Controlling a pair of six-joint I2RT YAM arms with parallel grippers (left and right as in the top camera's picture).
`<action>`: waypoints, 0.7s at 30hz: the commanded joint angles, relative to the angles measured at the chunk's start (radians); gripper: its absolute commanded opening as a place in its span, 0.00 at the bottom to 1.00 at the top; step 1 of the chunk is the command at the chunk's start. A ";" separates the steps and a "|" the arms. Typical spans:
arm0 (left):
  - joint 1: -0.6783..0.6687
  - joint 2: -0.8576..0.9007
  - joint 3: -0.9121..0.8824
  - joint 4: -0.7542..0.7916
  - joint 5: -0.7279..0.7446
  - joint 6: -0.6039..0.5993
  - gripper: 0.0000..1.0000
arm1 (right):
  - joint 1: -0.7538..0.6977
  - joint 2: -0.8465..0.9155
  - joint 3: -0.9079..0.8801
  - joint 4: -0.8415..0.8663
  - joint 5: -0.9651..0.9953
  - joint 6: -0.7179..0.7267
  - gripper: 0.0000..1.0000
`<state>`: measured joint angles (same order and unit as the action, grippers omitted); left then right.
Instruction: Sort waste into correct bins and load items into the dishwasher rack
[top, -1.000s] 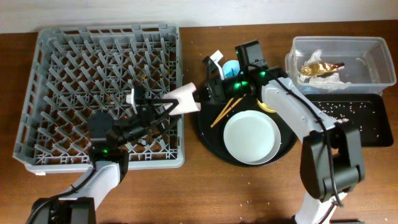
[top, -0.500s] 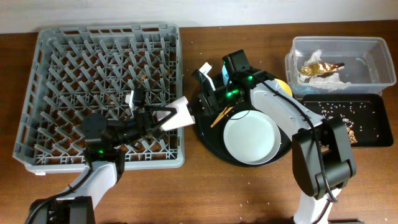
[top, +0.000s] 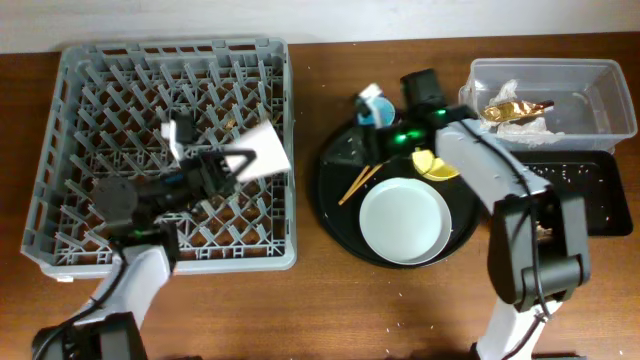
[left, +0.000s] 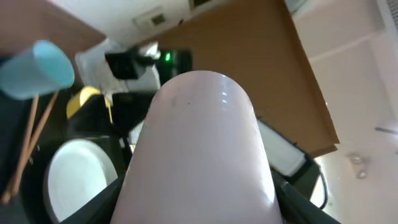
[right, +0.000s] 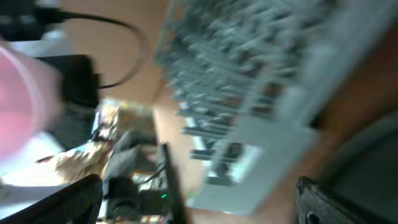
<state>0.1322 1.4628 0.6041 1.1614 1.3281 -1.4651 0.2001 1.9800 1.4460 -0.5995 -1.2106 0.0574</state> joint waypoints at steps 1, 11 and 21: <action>0.018 -0.004 0.202 -0.346 -0.001 0.269 0.20 | -0.037 0.008 -0.006 -0.009 0.140 0.006 0.98; -0.123 -0.004 0.642 -1.696 -0.769 1.051 0.18 | -0.029 0.008 -0.006 -0.108 0.430 0.006 0.99; -0.398 0.088 0.698 -2.167 -1.280 1.122 0.17 | -0.029 0.008 -0.006 -0.139 0.440 0.005 0.99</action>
<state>-0.2634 1.4796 1.2903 -0.9974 0.0689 -0.3580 0.1654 1.9831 1.4395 -0.7353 -0.7818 0.0711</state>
